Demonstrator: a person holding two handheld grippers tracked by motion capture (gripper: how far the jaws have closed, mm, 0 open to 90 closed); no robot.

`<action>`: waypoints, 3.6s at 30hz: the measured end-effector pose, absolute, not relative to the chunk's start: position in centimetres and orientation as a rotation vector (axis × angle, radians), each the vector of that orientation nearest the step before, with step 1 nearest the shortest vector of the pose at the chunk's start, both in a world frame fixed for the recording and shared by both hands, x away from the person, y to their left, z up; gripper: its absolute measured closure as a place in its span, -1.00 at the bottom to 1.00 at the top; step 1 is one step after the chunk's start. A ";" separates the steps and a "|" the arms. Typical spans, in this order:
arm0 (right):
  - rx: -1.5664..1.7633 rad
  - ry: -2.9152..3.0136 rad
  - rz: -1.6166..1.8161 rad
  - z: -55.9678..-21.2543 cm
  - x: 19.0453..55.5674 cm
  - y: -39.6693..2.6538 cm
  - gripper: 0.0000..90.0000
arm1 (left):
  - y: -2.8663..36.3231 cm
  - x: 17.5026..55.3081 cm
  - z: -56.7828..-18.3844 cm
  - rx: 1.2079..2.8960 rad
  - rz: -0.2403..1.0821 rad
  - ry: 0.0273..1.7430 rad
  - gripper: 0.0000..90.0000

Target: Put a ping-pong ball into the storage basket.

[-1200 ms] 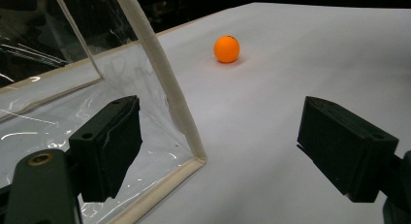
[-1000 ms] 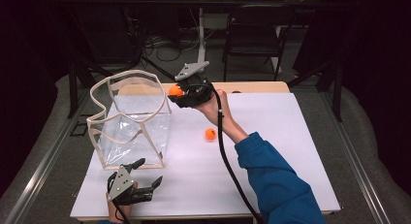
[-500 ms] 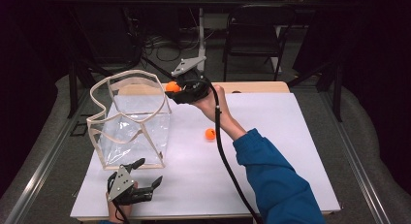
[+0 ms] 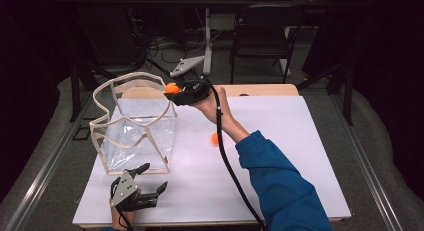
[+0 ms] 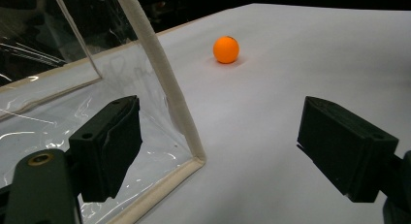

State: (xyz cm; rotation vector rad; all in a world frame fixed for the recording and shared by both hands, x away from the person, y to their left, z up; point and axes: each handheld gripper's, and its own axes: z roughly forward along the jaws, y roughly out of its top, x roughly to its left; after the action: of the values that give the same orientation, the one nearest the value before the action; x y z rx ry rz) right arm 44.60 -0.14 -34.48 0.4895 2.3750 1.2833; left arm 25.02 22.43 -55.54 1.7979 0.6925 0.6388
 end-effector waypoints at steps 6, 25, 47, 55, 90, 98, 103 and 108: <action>0.476 2.381 1.266 -34.3 44.6 0.4 0.14 | 22.4 25.1 -55.5 1.800 0.639 0.688 -0.65; 0.464 2.378 1.254 -34.1 45.0 1.1 0.14 | 22.3 25.1 -55.6 1.814 0.659 0.707 -0.65; 0.431 2.396 1.220 -33.9 45.0 3.6 0.14 | 22.4 25.1 -55.5 1.805 0.652 0.702 -0.65; 0.432 2.406 1.189 -33.9 45.3 4.4 0.14 | 22.3 25.1 -55.5 1.803 0.651 0.702 -0.65; 0.464 2.574 1.033 -36.3 46.6 6.9 0.13 | 22.5 25.1 -55.4 1.796 0.656 0.701 -0.65; 0.478 2.593 1.021 -36.8 46.8 6.7 0.13 | 22.4 25.1 -55.4 1.800 0.656 0.699 -0.65; 0.483 2.604 1.016 -37.0 46.9 6.7 0.13 | 22.4 25.1 -55.4 1.798 0.657 0.698 -0.65; 0.486 2.613 1.004 -37.2 46.8 6.8 0.13 | 22.4 25.1 -55.4 1.798 0.656 0.697 -0.65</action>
State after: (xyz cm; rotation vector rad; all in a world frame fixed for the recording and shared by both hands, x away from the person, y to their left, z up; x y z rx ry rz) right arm 46.78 6.81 -37.16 0.4860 2.6132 1.0045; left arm 25.10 22.44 -55.44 1.7979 0.6969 0.6561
